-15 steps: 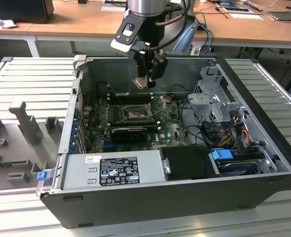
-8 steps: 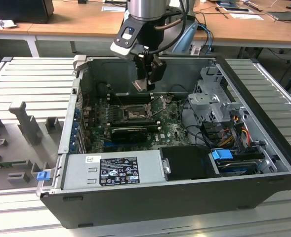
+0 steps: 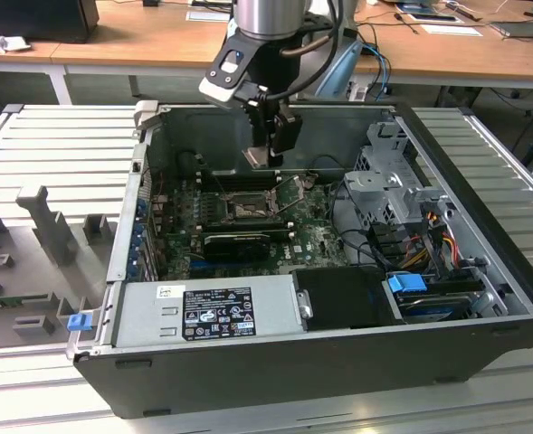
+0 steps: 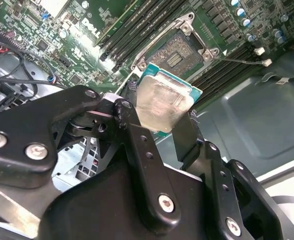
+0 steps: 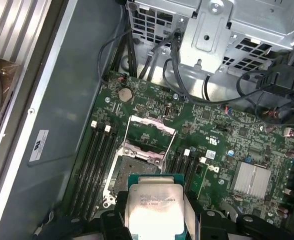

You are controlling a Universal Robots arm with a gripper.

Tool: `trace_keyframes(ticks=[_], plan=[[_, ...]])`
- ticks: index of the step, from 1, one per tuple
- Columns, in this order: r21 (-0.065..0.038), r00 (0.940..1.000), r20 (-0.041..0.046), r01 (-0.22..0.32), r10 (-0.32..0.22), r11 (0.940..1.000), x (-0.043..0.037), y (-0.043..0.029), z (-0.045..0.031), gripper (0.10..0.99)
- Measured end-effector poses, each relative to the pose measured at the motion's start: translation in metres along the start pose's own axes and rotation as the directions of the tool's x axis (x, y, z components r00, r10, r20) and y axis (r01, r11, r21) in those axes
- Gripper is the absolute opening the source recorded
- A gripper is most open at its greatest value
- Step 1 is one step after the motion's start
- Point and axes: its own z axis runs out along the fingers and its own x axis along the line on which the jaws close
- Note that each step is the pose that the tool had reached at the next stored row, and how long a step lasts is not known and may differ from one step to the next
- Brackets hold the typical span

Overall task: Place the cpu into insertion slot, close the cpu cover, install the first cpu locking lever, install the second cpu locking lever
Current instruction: 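Place the cpu into insertion slot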

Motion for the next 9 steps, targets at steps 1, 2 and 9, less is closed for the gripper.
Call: trace_keyframes(ticks=[1, 2, 9], plan=[[0.0, 1.0, 0.0005, -0.006, 0.006, 1.0, 0.0, 0.0, 0.0002, 0.525], [0.0, 0.9999, 0.0013, -0.015, 0.015, 0.9999, 0.0, 0.0, 0.0004, 0.525], [-0.003, 0.9928, 0.0091, -0.119, 0.119, 0.9929, -0.0001, -0.0006, 0.0074, 0.525]])
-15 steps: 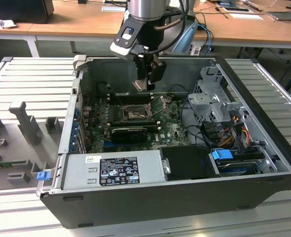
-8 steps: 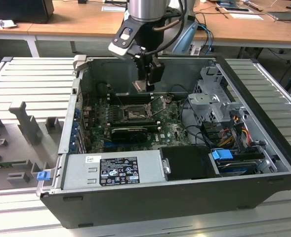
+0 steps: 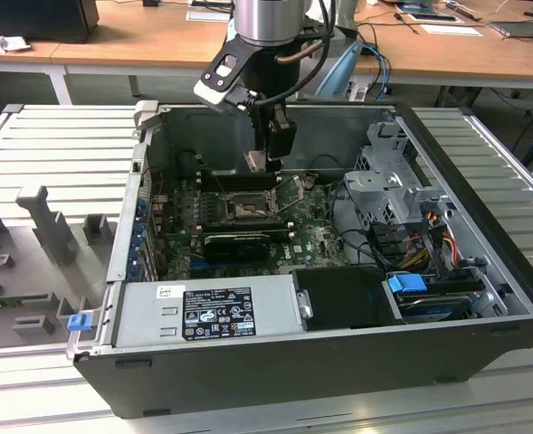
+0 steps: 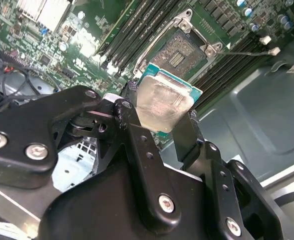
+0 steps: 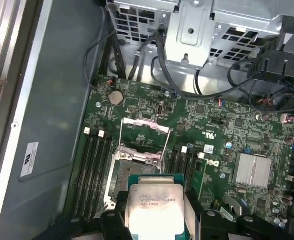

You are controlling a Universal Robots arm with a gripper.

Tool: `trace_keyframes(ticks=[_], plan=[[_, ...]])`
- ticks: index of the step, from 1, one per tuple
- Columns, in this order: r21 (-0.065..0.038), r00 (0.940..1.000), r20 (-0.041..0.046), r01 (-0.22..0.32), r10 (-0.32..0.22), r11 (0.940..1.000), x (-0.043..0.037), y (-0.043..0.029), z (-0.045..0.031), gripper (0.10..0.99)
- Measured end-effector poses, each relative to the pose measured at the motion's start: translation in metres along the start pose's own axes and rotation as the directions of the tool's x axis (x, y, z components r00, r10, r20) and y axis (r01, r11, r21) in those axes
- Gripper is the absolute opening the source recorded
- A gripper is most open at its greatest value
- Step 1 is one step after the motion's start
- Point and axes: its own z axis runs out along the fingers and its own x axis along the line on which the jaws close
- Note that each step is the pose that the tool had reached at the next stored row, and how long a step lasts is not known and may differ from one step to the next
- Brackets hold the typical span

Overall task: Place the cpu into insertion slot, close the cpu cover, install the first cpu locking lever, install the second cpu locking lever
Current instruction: 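Place the cpu into insertion slot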

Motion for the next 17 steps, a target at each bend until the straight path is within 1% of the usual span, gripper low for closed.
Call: trace_keyframes(ticks=[1, 2, 4, 6, 13, 14, 16, 17], plan=[[0.0, 0.9997, 0.0018, -0.023, 0.023, 0.9997, 0.0, -0.0002, 0.0025, 0.525], [-0.001, 0.9994, 0.0028, -0.035, 0.035, 0.9994, -0.0001, -0.0003, 0.0044, 0.525], [-0.001, 0.9993, 0.003, -0.036, 0.036, 0.9993, -0.0001, -0.0005, 0.0063, 0.525], [-0.001, 0.9992, 0.0032, -0.039, 0.039, 0.9992, -0.0002, -0.0008, 0.0099, 0.525], [-0.001, 0.999, 0.0037, -0.045, 0.045, 0.999, -0.0003, -0.0012, 0.0155, 0.525], [-0.001, 0.9988, 0.0038, -0.048, 0.048, 0.9989, -0.0003, -0.0014, 0.0185, 0.525], [-0.001, 0.9988, 0.0039, -0.049, 0.049, 0.9988, -0.0003, -0.0016, 0.0205, 0.525], [-0.001, 0.9987, 0.0042, -0.05, 0.05, 0.9987, -0.0004, -0.0018, 0.0234, 0.525]])
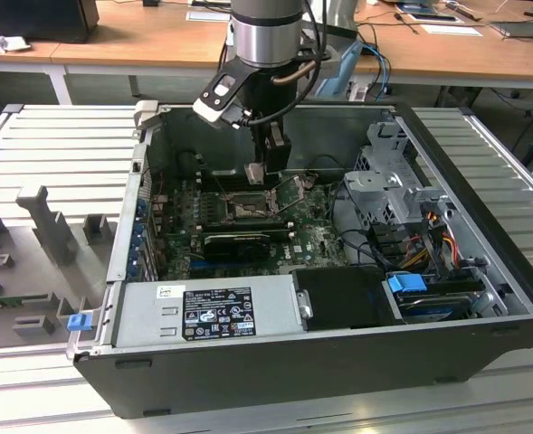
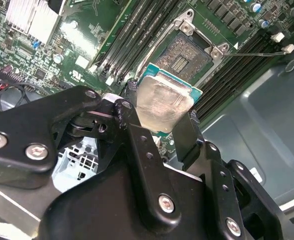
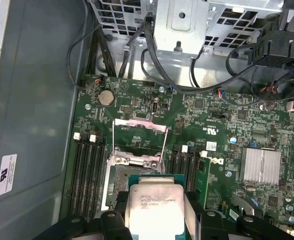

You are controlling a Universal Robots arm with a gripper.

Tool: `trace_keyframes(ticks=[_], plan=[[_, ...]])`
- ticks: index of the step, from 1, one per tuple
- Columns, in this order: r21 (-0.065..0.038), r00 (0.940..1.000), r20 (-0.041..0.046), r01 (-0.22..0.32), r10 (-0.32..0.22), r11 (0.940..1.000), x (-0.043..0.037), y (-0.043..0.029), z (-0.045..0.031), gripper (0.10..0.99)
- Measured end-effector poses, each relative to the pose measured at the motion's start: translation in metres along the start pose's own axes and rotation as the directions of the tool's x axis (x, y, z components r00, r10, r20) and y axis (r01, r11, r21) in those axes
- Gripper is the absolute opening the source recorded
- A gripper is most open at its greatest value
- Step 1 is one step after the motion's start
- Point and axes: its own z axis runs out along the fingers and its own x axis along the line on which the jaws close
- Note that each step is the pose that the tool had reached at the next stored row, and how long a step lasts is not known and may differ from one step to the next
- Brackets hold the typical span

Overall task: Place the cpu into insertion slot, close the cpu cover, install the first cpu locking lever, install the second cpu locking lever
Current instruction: 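Place the cpu into insertion slot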

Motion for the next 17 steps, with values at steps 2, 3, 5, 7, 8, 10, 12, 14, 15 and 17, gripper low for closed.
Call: trace_keyframes(ticks=[2, 3, 5, 7, 8, 10, 12, 14, 15, 17], plan=[[0.002, 1.0, -0.0002, -0.001, 0.001, 1.0, 0.0, -0.0003, 0.0028, 0.525], [0.002, 1.0, -0.0002, -0.001, 0.001, 1.0, -0.0001, -0.0003, 0.0037, 0.525], [0.003, 1.0, -0.0002, -0.003, 0.003, 1.0, -0.0001, -0.0006, 0.0082, 0.525], [0.003, 1.0, 0.0001, -0.006, 0.006, 1.0, -0.0002, -0.0009, 0.0122, 0.525], [0.002, 0.9999, 0.0004, -0.011, 0.011, 0.9999, -0.0002, -0.0009, 0.0129, 0.525], [0.002, 0.9996, 0.002, -0.03, 0.03, 0.9996, -0.0002, -0.001, 0.014, 0.525], [0.002, 0.9981, 0.0045, -0.062, 0.062, 0.9981, -0.0002, -0.0011, 0.0148, 0.525], [0.001, 0.9959, 0.0069, -0.09, 0.09, 0.996, -0.0003, -0.0012, 0.0154, 0.525], [0.001, 0.9948, 0.0087, -0.101, 0.101, 0.9949, -0.0003, -0.0012, 0.0154, 0.525], [0.001, 0.9942, 0.0096, -0.107, 0.107, 0.9943, -0.0002, -0.0013, 0.0158, 0.525]])
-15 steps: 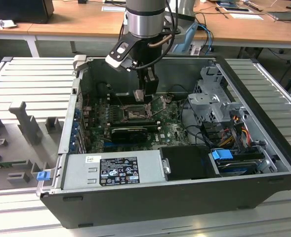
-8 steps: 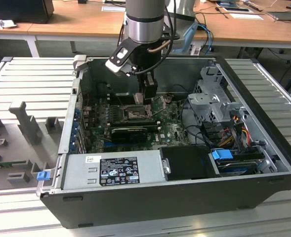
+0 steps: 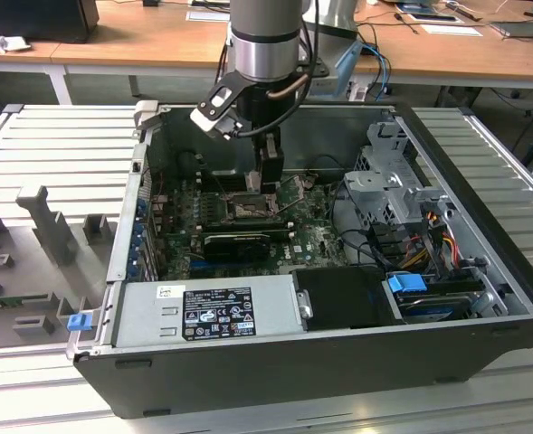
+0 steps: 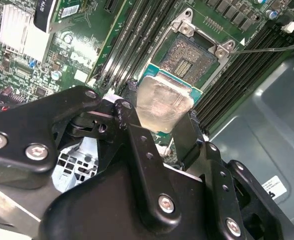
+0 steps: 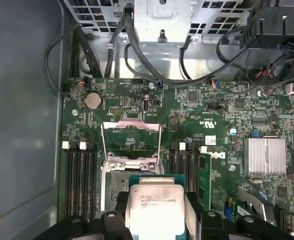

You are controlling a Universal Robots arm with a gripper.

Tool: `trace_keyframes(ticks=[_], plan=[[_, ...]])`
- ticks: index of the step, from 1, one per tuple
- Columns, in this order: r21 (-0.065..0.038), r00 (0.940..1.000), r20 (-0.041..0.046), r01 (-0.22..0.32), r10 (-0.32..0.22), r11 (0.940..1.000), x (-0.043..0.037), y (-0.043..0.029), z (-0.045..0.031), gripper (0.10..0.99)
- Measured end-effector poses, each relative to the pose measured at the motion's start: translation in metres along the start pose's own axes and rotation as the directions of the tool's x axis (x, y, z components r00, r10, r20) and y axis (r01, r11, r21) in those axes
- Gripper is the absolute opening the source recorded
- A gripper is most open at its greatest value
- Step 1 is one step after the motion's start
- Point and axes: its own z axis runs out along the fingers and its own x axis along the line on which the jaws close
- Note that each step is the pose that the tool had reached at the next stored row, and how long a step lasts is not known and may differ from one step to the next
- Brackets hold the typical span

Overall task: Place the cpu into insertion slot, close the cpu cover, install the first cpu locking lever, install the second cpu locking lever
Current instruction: 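Place the cpu into insertion slot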

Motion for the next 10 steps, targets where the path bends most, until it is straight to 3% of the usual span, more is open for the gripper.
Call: trace_keyframes(ticks=[3, 7, 10], plan=[[0.0, 1.0, -0.0003, 0.0, 0.0, 1.0, 0.0, -0.0007, 0.0044, 0.525], [-0.001, 0.999, 0.004, -0.044, 0.044, 0.999, 0.0013, -0.0031, 0.0191, 0.525], [-0.001, 0.999, 0.004, -0.044, 0.044, 0.999, 0.0014, -0.0032, 0.0215, 0.525]])
